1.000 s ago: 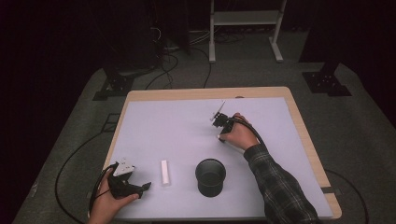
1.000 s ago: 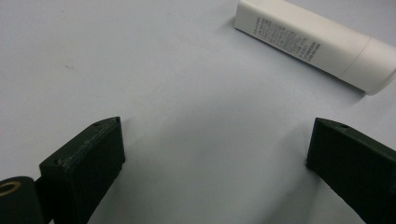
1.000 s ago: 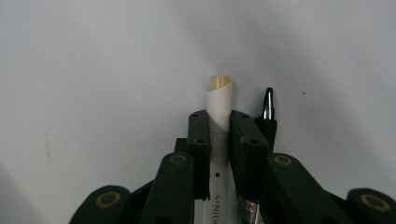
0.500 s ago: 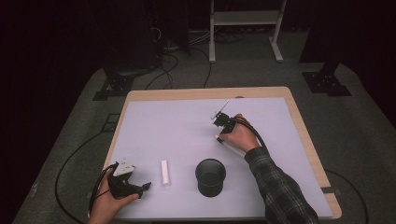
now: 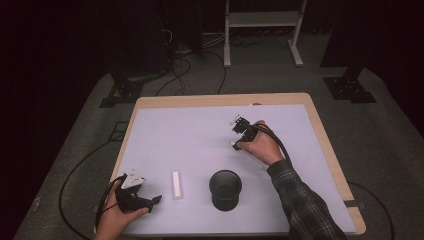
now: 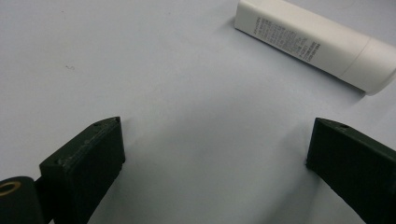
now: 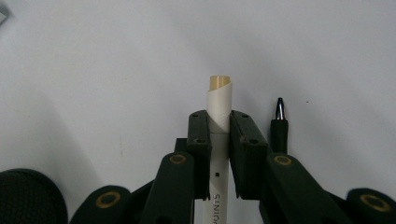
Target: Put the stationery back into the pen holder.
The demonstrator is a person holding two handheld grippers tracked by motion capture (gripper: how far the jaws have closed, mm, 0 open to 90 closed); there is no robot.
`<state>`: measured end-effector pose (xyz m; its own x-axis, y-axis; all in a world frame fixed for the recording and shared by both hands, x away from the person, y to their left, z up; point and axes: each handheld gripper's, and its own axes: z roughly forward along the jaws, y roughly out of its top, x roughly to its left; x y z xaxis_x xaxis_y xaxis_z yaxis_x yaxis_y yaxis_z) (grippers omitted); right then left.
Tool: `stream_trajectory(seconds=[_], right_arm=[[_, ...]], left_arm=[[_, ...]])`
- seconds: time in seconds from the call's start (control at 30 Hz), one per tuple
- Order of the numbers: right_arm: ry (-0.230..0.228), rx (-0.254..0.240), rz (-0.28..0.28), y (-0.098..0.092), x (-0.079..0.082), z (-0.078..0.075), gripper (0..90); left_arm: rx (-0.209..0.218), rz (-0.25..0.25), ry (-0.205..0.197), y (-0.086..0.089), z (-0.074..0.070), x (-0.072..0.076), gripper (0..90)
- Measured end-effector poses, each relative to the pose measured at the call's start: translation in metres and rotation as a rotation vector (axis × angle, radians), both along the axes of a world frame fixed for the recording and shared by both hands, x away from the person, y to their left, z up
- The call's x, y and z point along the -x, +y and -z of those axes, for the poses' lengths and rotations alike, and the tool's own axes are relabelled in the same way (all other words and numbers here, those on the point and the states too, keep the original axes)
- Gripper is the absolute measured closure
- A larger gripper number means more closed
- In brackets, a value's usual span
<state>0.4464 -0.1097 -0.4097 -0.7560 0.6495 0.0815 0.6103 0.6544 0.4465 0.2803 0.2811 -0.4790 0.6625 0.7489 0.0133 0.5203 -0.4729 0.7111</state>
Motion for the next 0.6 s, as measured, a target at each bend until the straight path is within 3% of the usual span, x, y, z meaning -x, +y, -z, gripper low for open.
stream_trajectory(seconds=[0.03,0.6], right_arm=[[-0.006,-0.024,-0.001,-0.004,0.002,-0.002,78.3],[-0.068,-0.152,0.006,-0.030,0.028,-0.009,78.3]], left_arm=[[0.000,0.000,0.000,0.000,0.000,0.000,3.2],[0.000,0.001,-0.001,0.000,0.000,0.000,3.2]])
